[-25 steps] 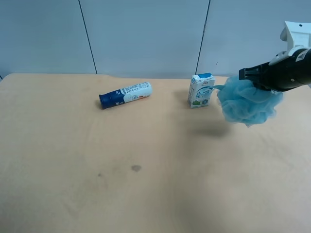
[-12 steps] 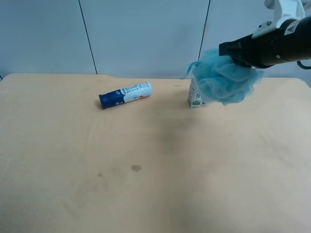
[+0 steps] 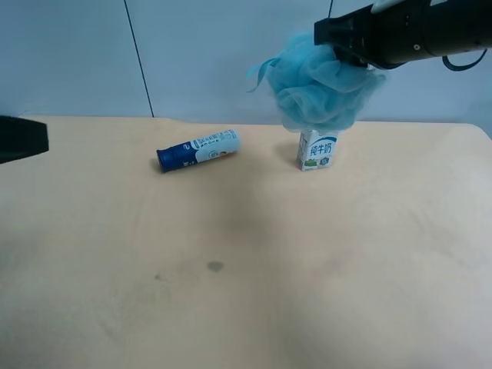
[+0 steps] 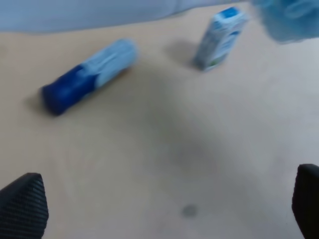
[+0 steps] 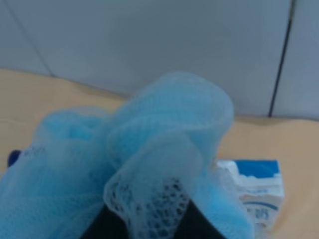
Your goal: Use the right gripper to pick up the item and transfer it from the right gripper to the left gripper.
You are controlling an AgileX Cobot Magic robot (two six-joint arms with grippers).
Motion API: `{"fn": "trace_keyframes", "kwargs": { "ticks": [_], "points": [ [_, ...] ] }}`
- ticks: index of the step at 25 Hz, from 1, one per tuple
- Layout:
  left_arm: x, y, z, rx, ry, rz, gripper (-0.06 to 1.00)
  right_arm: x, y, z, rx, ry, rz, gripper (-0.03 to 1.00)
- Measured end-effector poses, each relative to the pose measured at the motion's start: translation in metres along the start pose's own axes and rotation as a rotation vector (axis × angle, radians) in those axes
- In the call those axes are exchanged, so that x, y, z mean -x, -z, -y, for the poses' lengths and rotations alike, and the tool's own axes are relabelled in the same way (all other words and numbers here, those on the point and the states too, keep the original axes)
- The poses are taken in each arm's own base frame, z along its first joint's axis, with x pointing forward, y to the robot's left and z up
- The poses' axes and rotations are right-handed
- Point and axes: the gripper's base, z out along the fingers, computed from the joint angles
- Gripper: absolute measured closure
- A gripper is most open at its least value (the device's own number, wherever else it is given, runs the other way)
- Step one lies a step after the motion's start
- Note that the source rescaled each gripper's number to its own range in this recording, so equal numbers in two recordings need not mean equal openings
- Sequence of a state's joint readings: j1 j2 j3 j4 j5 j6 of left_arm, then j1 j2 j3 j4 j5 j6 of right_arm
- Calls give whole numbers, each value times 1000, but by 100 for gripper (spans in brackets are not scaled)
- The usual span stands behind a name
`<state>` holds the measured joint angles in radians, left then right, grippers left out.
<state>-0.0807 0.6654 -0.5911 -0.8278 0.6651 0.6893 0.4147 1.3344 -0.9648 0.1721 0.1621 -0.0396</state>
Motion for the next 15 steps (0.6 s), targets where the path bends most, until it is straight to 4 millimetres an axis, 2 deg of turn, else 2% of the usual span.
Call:
{"fn": "trace_keyframes", "kwargs": {
  "ticks": [8, 15],
  "points": [
    [14, -43, -3, -209, 54, 58, -6, 17, 5, -32, 100, 20, 54, 96],
    [15, -71, 9, -366, 71, 83, -6, 24, 9, -49, 152, 14, 105, 96]
  ]
}}
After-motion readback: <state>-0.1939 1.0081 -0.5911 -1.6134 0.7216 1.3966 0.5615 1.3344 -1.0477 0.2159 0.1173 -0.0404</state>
